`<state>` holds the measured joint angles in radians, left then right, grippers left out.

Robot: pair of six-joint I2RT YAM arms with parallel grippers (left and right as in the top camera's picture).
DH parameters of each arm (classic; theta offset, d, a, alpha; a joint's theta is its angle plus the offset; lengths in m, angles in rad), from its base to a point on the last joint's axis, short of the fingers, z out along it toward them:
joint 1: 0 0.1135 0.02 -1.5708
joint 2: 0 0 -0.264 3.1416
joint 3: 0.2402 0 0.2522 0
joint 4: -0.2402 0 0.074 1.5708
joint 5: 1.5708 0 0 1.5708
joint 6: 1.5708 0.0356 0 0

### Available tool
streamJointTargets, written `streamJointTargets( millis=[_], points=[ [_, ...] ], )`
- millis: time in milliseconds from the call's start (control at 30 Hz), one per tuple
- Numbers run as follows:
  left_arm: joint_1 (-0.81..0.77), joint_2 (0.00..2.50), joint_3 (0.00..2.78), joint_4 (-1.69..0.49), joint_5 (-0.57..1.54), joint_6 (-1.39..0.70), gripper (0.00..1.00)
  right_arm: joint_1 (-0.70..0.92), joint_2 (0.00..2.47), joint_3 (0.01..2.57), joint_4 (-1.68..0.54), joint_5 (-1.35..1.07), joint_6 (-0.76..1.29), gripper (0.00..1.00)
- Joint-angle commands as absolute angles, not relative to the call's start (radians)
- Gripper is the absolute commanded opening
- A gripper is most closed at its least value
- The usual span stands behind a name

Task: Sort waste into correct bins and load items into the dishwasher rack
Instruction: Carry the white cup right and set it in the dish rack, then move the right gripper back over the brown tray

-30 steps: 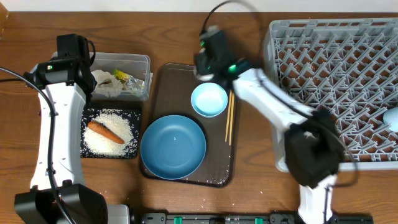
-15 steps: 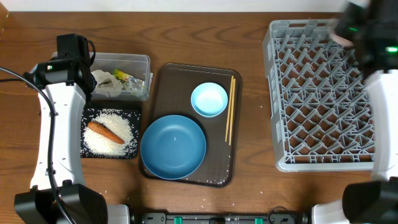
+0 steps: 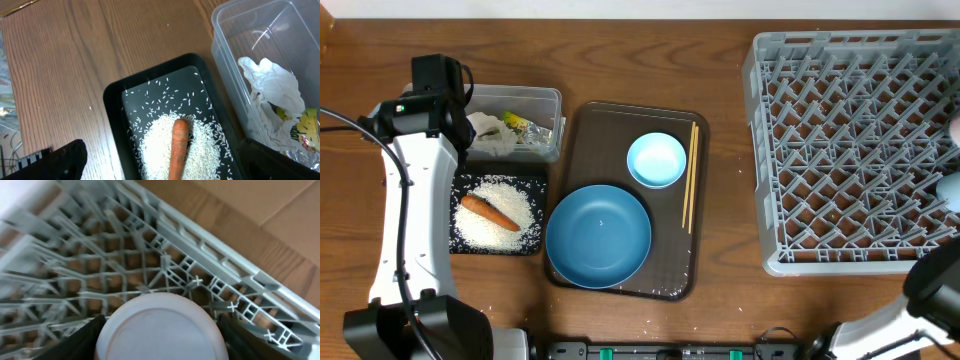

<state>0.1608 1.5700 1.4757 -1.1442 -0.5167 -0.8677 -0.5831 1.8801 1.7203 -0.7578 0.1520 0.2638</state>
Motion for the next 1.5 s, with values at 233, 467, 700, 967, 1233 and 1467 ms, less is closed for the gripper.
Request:
streamJointTargets(
  millis=[233,467,700,967,1233,1467],
  points=[
    [0.162,1.573,1.477,-1.147,-0.539,-0.876,0.99,-0.606,1.962,1.719,-0.748,0.111,0.226,0.99],
    [0.162,1.573,1.477,-1.147,-0.539,-0.876,0.98,-0.580,1.855,1.720,-0.754,0.075,0.215,0.99],
    [0.162,1.573,1.477,-1.147,-0.539,-0.876,0.98,-0.478,1.649,1.720,-0.679,-0.186,0.231,0.98],
    [0.162,1.573,1.477,-1.147,-0.539,-0.876,0.98,-0.099,1.552,1.719,-0.620,-0.295,0.201,0.93],
    [0.162,1.573,1.477,-1.147,-0.539,-0.876,0.98,0.320,1.738,1.718,-0.705,-0.120,0.255,0.86],
    [0.162,1.573,1.477,-1.147,-0.539,-0.876,0.99,0.522,1.947,1.718,-0.742,-0.063,0.329,0.67]
  ],
)
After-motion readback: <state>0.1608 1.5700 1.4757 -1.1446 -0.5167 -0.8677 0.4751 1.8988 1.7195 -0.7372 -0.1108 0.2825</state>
